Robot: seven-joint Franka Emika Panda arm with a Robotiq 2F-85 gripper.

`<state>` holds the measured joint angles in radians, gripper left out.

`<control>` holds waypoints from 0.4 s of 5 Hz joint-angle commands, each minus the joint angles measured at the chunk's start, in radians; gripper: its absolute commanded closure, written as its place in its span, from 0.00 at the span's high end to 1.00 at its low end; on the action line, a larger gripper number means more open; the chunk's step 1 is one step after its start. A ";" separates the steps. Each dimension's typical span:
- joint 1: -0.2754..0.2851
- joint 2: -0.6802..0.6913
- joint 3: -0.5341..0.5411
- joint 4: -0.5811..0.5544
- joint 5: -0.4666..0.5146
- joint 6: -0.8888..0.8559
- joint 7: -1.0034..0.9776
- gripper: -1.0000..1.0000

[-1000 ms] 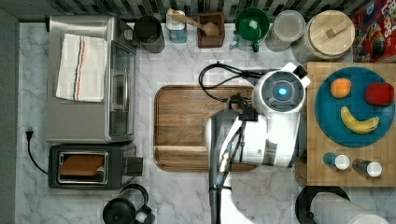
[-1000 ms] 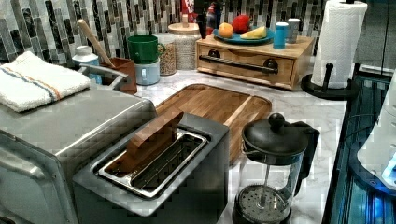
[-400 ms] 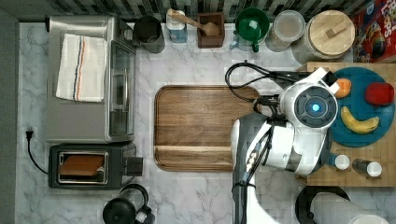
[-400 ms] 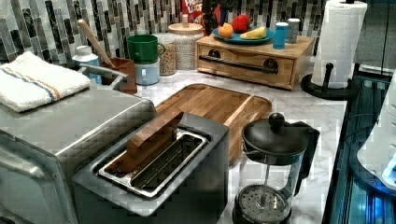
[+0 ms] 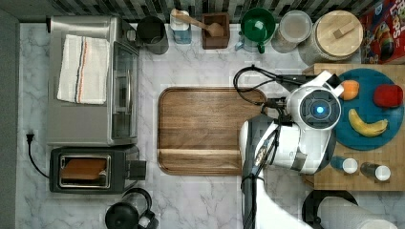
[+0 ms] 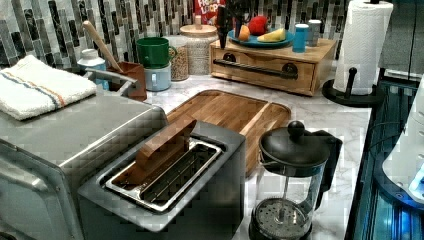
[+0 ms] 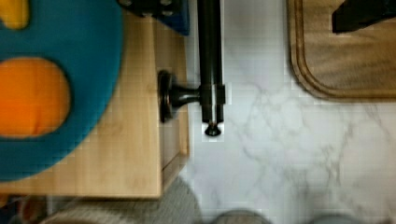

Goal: Open the drawer.

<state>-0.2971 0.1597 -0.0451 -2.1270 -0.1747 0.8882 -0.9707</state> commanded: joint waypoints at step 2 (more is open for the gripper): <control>-0.029 0.076 -0.027 -0.115 -0.069 0.176 -0.044 1.00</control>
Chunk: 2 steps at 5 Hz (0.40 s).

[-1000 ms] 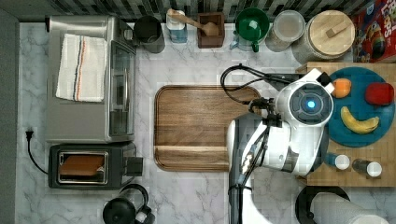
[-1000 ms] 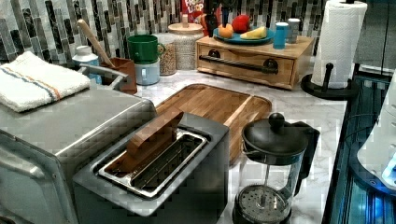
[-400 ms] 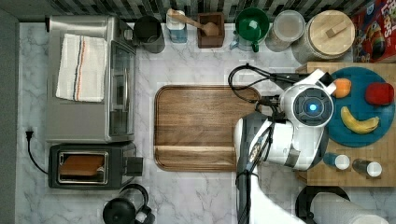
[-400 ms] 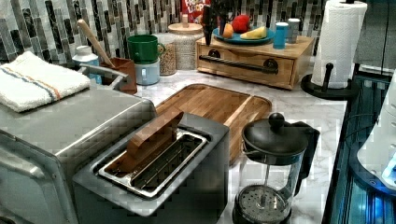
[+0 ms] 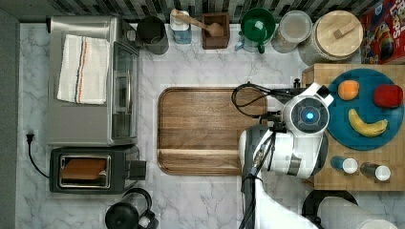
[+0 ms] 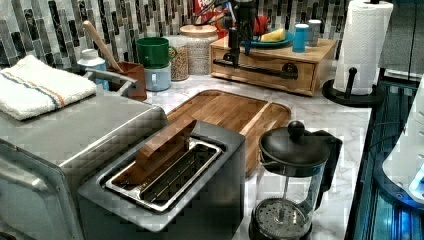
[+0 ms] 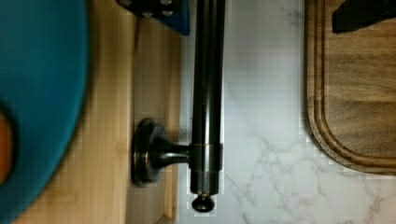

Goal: Open the drawer.

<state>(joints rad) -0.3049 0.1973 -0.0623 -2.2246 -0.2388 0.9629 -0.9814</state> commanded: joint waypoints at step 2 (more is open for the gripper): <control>0.000 0.067 -0.021 -0.011 -0.048 0.142 0.037 1.00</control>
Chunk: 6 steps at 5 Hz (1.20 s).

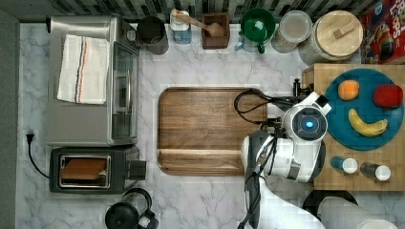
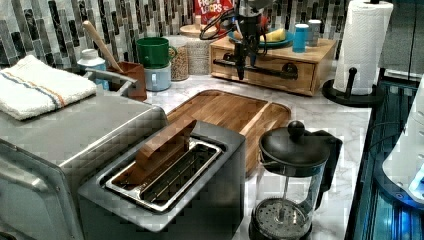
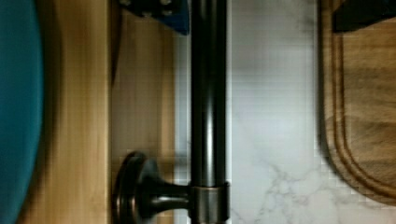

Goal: Open the drawer.

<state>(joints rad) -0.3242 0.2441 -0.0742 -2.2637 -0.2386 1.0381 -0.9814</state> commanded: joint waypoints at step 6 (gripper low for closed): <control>0.136 0.092 0.150 0.073 0.067 0.005 0.015 1.00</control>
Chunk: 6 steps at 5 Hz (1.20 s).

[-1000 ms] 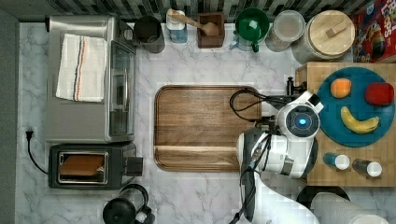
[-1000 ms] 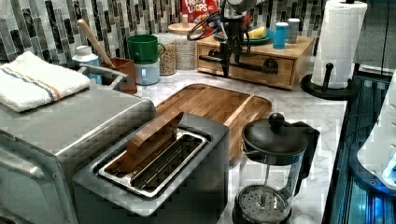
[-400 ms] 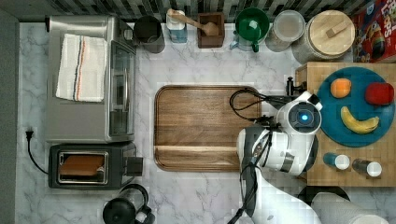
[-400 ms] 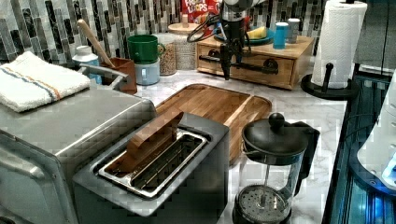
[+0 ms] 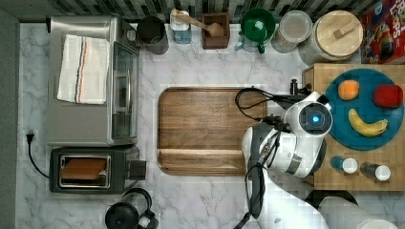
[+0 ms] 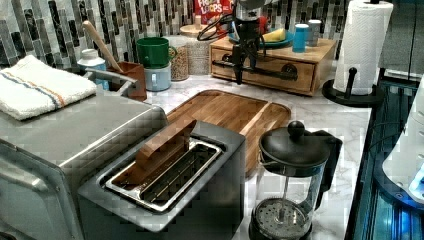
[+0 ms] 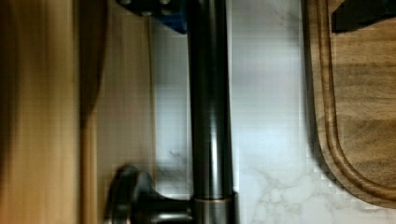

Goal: Open the drawer.

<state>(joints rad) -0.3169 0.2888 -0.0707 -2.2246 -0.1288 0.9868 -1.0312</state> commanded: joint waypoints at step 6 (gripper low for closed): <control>0.294 0.020 0.197 0.091 -0.014 -0.123 0.445 1.00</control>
<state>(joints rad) -0.1323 0.3062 0.0671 -2.2109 -0.1989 0.8643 -0.6973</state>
